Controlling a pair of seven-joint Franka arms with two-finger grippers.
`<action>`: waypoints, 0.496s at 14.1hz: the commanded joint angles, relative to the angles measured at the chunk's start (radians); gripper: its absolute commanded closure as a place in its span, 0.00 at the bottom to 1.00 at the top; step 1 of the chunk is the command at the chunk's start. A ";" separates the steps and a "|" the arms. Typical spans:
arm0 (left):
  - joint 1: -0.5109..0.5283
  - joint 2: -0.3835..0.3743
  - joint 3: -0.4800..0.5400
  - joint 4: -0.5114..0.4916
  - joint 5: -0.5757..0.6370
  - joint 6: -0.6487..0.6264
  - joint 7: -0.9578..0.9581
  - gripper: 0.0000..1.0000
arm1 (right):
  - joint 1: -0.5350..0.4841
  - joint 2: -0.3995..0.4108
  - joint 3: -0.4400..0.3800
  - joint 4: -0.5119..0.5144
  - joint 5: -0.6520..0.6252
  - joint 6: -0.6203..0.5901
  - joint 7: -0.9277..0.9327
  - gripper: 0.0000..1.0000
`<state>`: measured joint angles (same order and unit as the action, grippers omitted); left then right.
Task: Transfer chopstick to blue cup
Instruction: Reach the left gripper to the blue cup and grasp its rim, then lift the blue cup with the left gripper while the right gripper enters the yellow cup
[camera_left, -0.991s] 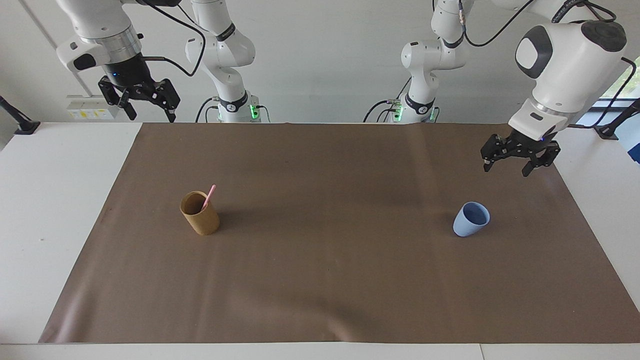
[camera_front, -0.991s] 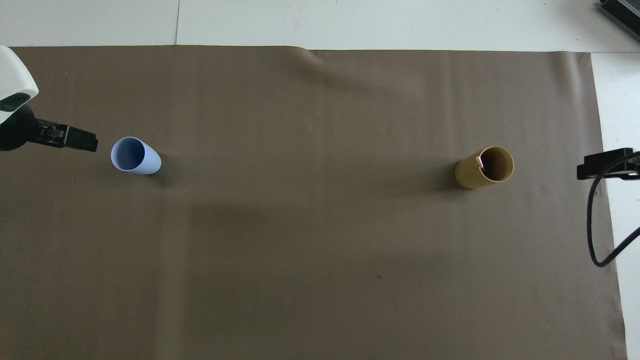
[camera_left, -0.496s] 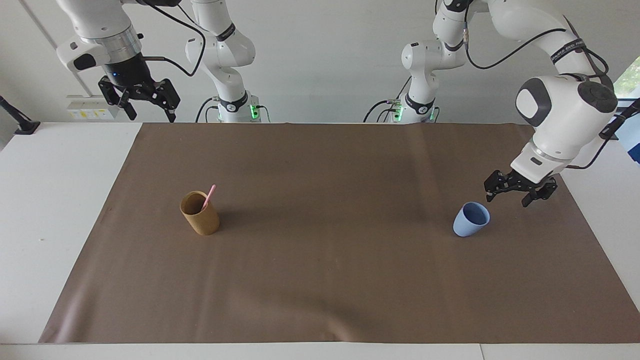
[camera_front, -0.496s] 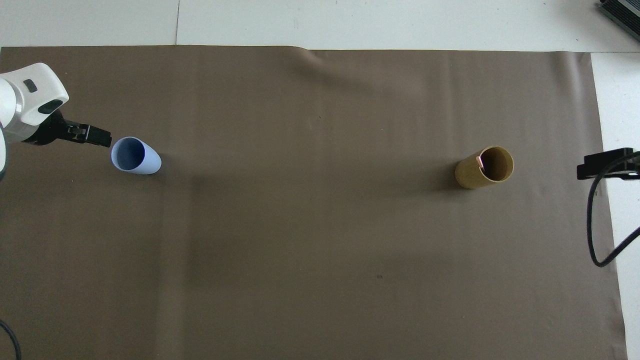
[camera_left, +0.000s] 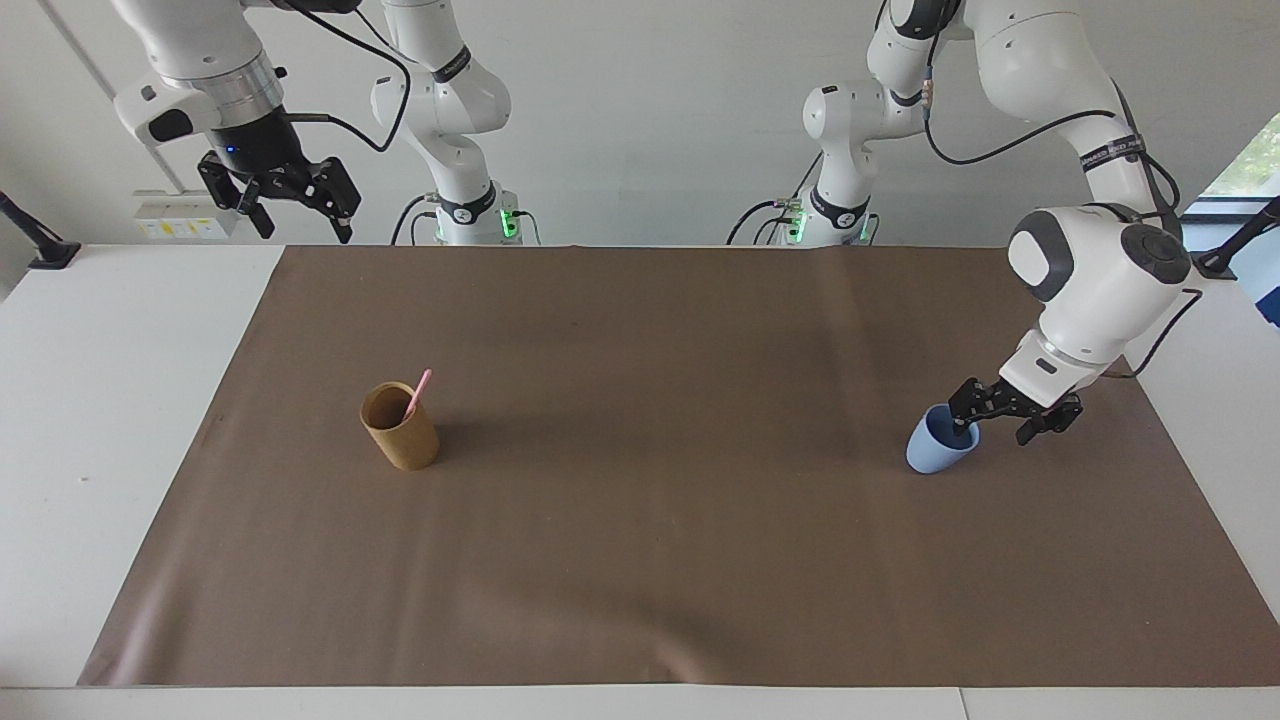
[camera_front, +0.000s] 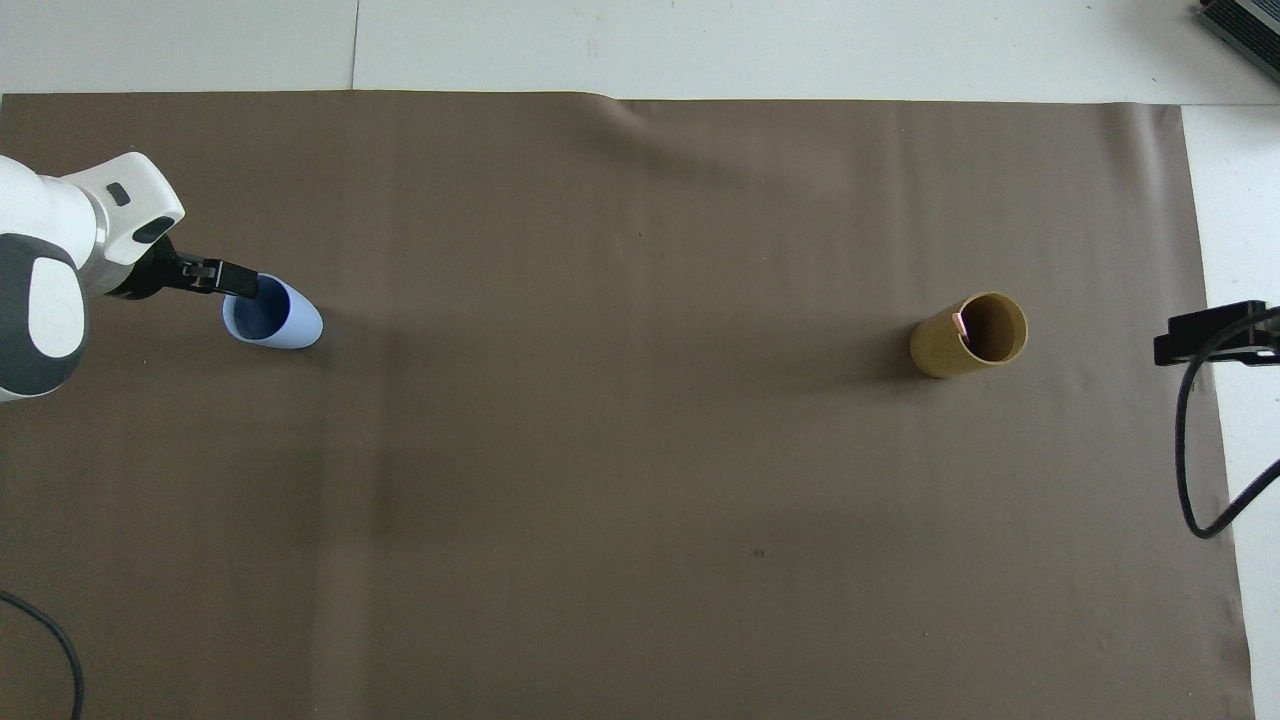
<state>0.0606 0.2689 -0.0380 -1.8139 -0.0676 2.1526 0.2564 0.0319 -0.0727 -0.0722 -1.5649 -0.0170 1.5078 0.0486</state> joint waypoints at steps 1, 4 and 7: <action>0.018 -0.019 -0.008 -0.048 -0.021 0.041 0.015 0.30 | -0.010 -0.007 0.006 0.005 0.015 -0.018 0.010 0.00; 0.024 -0.010 -0.010 -0.051 -0.067 0.050 0.020 0.35 | -0.004 -0.009 0.005 -0.001 0.011 -0.023 0.007 0.00; 0.013 -0.010 -0.010 -0.079 -0.075 0.088 0.014 0.54 | -0.001 -0.012 0.008 -0.078 0.015 0.086 0.017 0.00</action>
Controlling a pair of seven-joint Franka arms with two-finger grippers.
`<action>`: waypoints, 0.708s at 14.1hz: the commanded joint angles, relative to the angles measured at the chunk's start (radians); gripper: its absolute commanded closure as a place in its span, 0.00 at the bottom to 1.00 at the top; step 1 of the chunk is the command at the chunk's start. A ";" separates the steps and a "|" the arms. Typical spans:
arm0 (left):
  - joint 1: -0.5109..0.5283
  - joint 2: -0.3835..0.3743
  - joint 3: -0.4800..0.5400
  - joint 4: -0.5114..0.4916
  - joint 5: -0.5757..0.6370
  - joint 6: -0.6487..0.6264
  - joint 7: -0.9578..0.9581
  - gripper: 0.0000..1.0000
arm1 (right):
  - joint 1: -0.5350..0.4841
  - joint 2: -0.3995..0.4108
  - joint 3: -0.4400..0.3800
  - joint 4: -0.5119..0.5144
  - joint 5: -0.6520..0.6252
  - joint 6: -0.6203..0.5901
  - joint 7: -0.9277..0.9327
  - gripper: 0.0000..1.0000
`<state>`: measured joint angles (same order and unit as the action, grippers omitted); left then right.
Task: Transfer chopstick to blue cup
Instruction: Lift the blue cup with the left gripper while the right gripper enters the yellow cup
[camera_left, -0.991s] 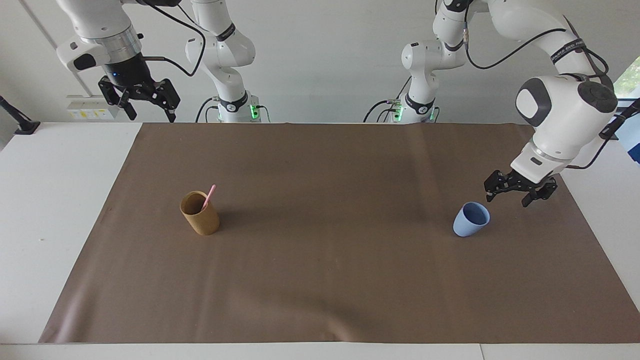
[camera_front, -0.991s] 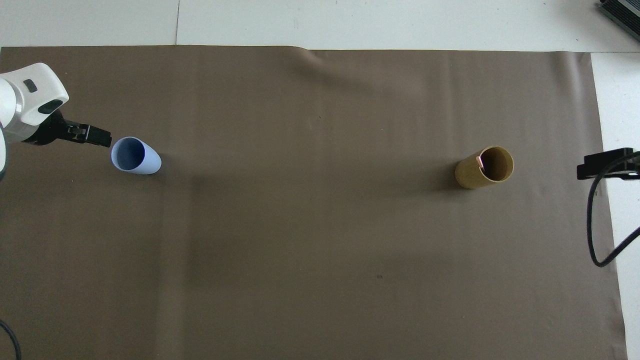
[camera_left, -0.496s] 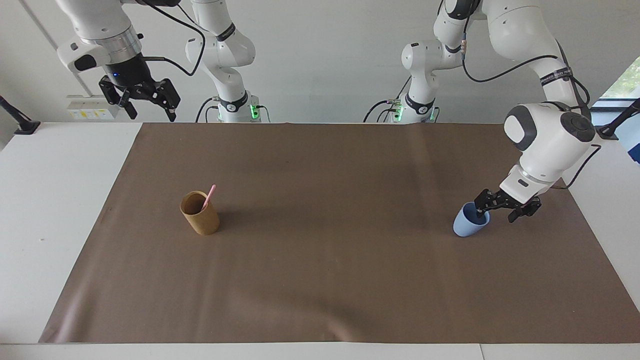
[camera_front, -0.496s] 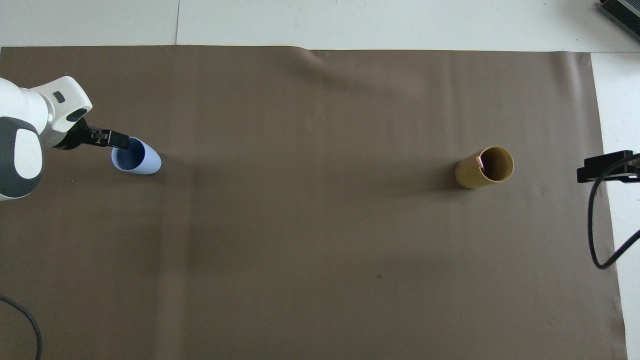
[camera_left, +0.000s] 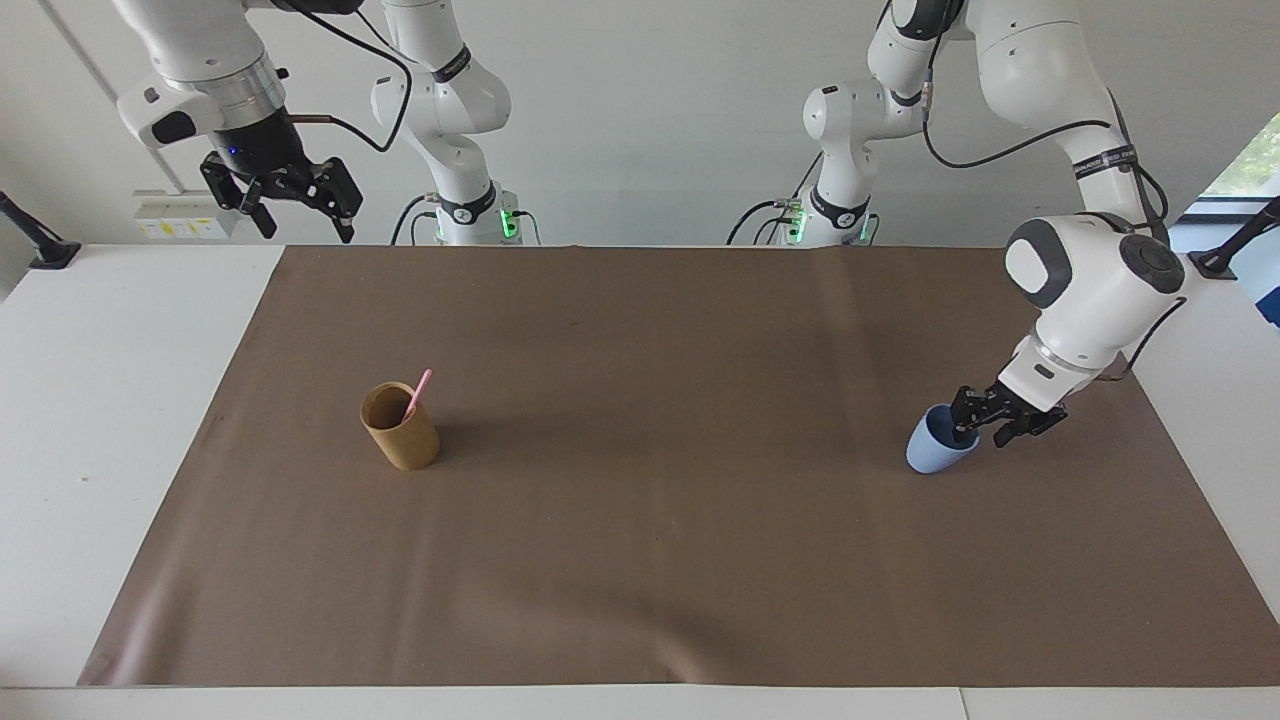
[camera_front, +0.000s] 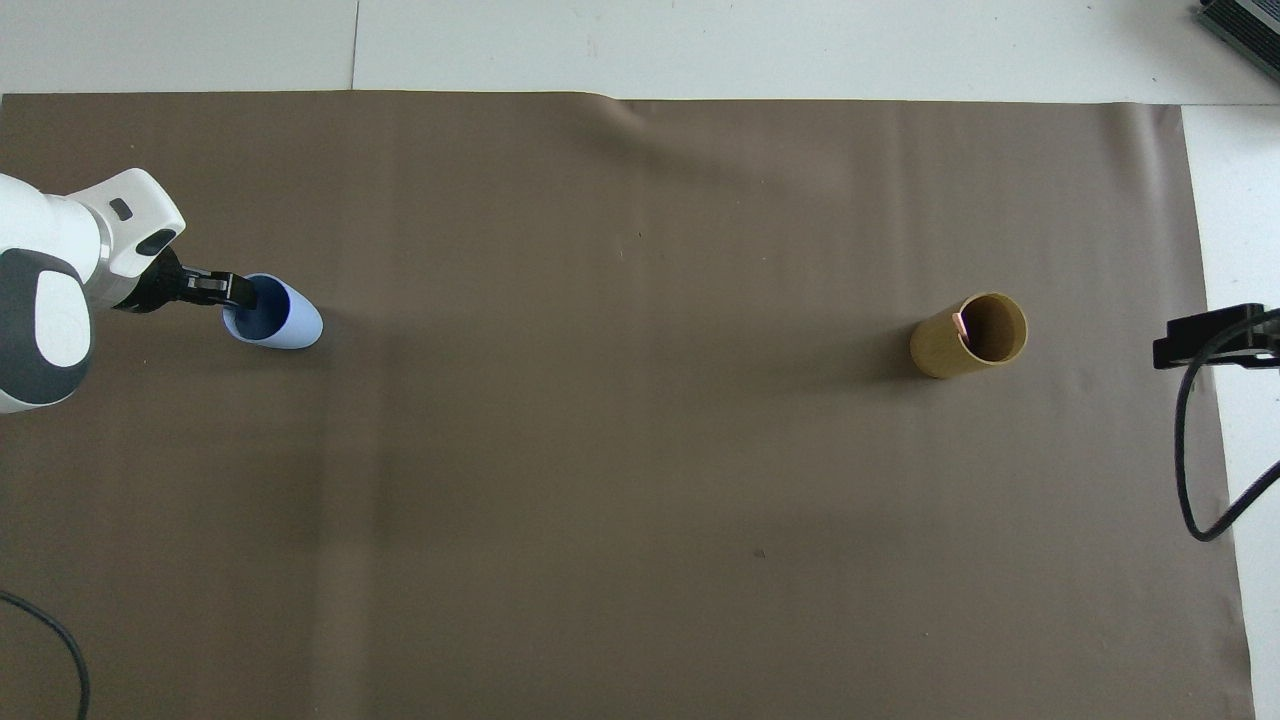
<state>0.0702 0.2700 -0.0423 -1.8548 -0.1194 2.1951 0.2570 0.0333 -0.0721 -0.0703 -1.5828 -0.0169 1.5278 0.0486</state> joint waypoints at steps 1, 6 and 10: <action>0.002 -0.012 -0.005 -0.041 -0.025 0.046 0.008 0.75 | 0.000 -0.003 0.006 -0.075 0.018 0.096 0.025 0.00; 0.000 -0.012 -0.007 -0.034 -0.054 0.028 -0.058 1.00 | 0.017 0.103 0.006 -0.077 0.118 0.254 0.194 0.00; -0.036 -0.031 -0.014 0.003 -0.058 -0.027 -0.082 1.00 | 0.019 0.181 0.006 -0.077 0.205 0.350 0.290 0.00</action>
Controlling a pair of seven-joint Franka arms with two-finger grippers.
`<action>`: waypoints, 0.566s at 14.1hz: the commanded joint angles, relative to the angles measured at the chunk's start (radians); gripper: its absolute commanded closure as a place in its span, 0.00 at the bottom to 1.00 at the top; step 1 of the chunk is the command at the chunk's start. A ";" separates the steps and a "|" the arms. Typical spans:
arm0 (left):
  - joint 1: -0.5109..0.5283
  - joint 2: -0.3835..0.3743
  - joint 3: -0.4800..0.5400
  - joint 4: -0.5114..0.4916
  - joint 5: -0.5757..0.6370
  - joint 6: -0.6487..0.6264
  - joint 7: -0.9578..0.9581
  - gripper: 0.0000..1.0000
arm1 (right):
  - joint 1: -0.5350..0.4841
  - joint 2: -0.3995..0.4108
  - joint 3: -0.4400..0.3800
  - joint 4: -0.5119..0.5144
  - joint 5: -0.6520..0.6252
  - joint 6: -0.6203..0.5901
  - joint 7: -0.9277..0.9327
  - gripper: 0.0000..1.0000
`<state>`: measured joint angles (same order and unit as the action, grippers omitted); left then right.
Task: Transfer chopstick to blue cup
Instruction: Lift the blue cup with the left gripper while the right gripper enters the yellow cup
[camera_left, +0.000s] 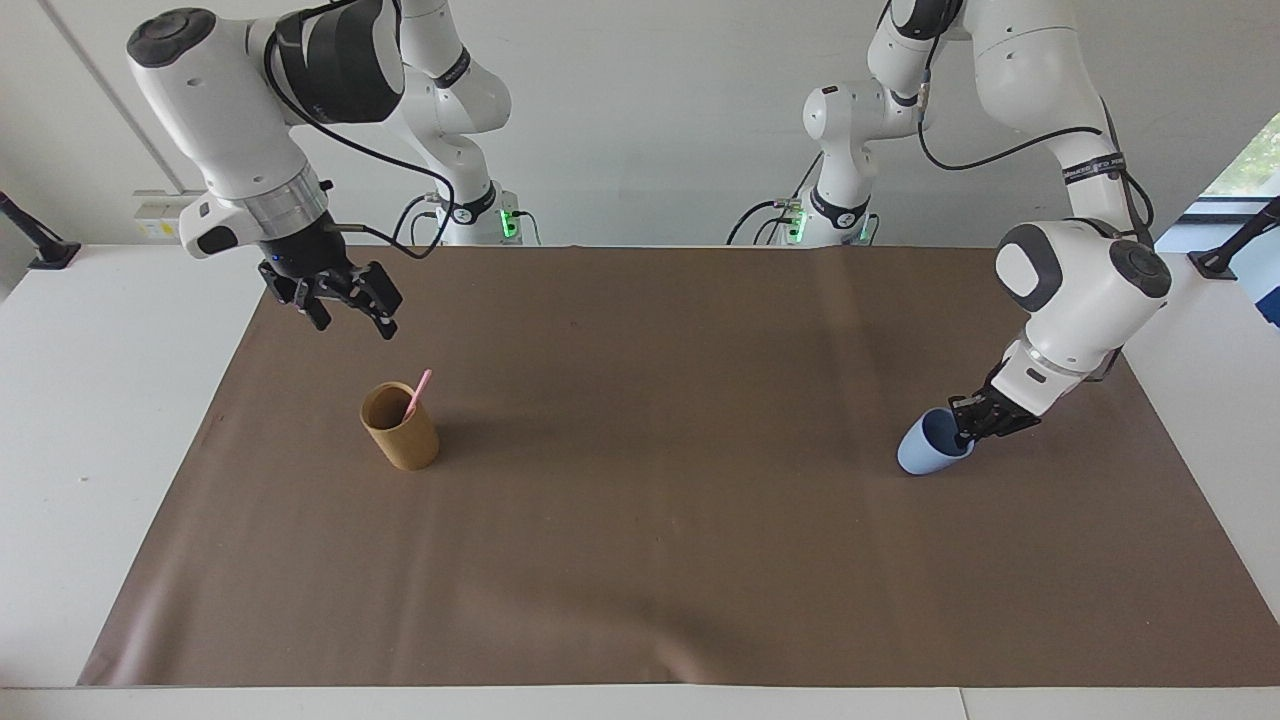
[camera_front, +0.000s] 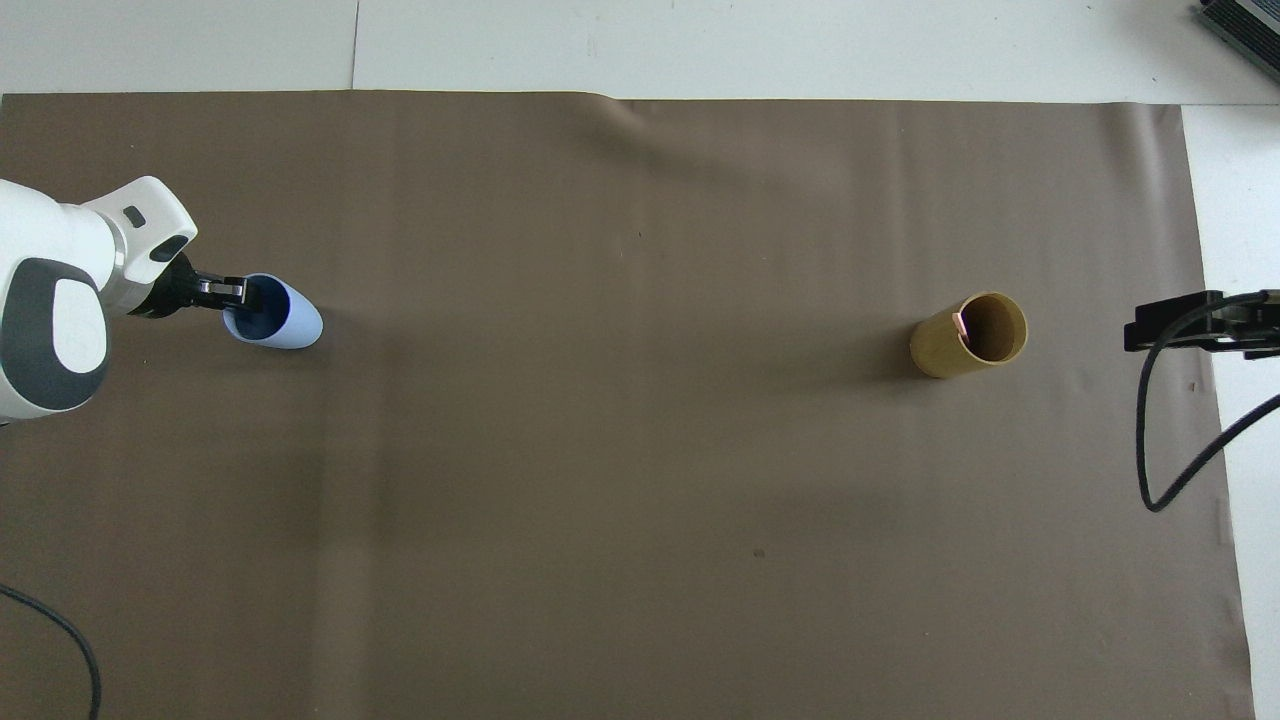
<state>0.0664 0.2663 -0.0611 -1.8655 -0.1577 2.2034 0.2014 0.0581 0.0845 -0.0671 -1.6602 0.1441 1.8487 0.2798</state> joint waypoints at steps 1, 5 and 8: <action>-0.051 -0.030 0.004 0.034 -0.017 -0.065 -0.054 1.00 | -0.006 0.037 0.003 -0.001 0.052 0.044 0.088 0.00; -0.172 -0.045 0.007 0.060 -0.006 -0.070 -0.178 1.00 | -0.020 0.055 0.001 -0.059 0.097 0.026 0.097 0.00; -0.320 -0.045 0.004 0.058 0.073 -0.050 -0.378 1.00 | -0.021 0.046 0.001 -0.137 0.135 0.008 0.131 0.00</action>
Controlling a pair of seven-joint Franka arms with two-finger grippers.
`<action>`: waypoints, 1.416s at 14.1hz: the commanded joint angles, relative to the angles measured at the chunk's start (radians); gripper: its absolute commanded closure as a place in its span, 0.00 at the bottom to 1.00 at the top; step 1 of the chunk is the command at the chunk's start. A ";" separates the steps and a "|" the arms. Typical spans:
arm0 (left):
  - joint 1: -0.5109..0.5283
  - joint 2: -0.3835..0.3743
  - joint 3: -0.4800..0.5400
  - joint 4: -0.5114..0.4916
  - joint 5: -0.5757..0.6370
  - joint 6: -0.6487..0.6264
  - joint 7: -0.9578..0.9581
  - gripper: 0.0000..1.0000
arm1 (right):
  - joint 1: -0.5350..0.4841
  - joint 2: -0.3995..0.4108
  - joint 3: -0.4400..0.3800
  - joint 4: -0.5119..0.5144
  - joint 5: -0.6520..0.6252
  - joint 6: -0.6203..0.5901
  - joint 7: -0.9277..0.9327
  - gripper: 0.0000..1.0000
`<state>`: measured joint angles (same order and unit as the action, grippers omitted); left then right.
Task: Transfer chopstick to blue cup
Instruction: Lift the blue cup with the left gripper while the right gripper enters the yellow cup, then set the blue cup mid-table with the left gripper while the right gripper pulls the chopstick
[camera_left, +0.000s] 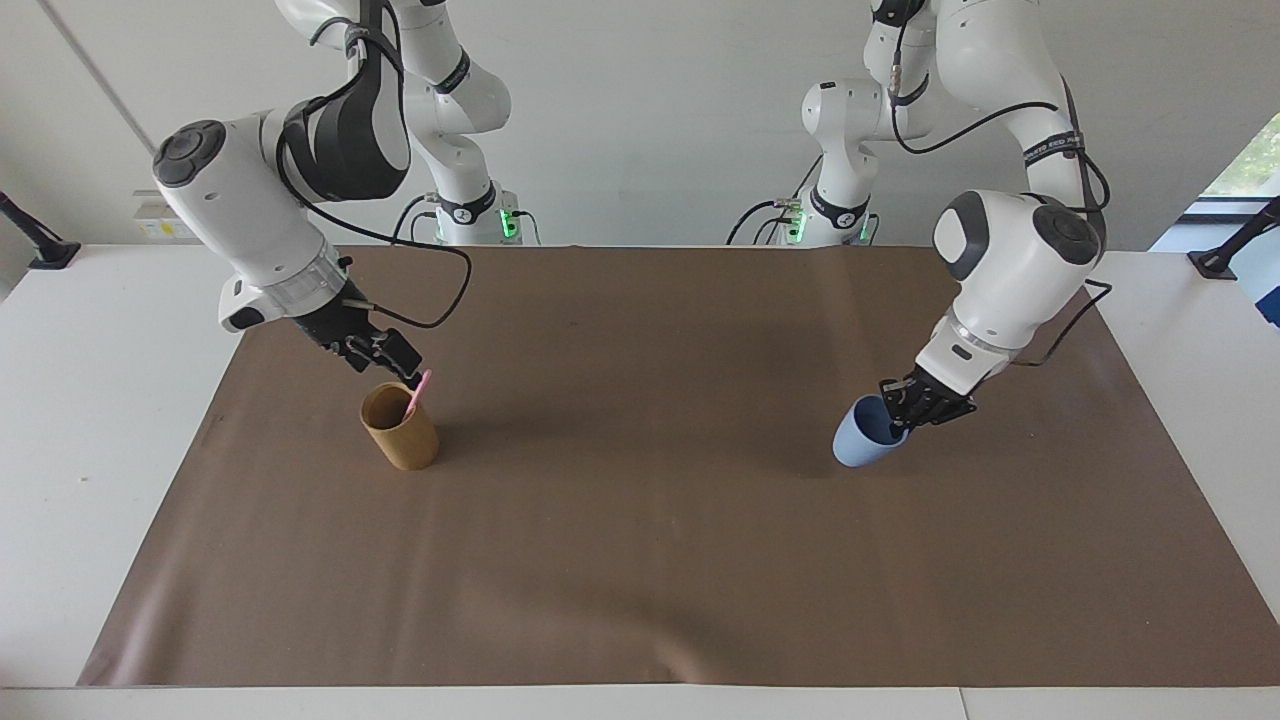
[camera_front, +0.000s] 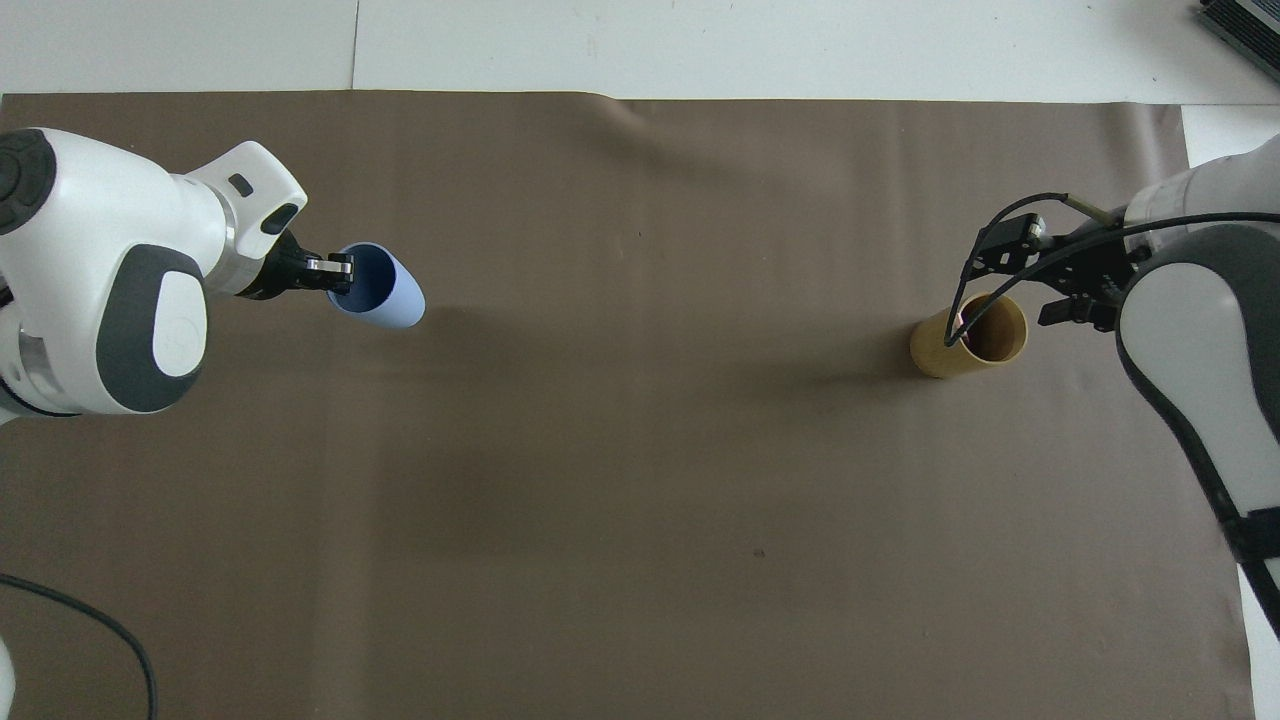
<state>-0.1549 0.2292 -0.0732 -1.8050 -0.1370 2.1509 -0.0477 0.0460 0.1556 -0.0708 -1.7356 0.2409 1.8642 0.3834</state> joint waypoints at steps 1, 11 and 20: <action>-0.147 -0.007 0.016 -0.007 0.066 0.015 -0.208 1.00 | -0.009 -0.031 0.005 -0.079 0.040 -0.016 0.029 0.00; -0.419 0.010 0.016 -0.085 0.135 0.138 -0.506 1.00 | -0.018 -0.051 0.005 -0.134 0.061 -0.033 0.057 0.55; -0.436 0.018 0.015 -0.139 0.137 0.187 -0.505 0.85 | -0.028 -0.041 0.005 -0.105 0.061 -0.053 0.051 1.00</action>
<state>-0.5703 0.2587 -0.0750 -1.9149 -0.0221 2.3025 -0.5351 0.0362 0.1268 -0.0744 -1.8425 0.2742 1.8281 0.4268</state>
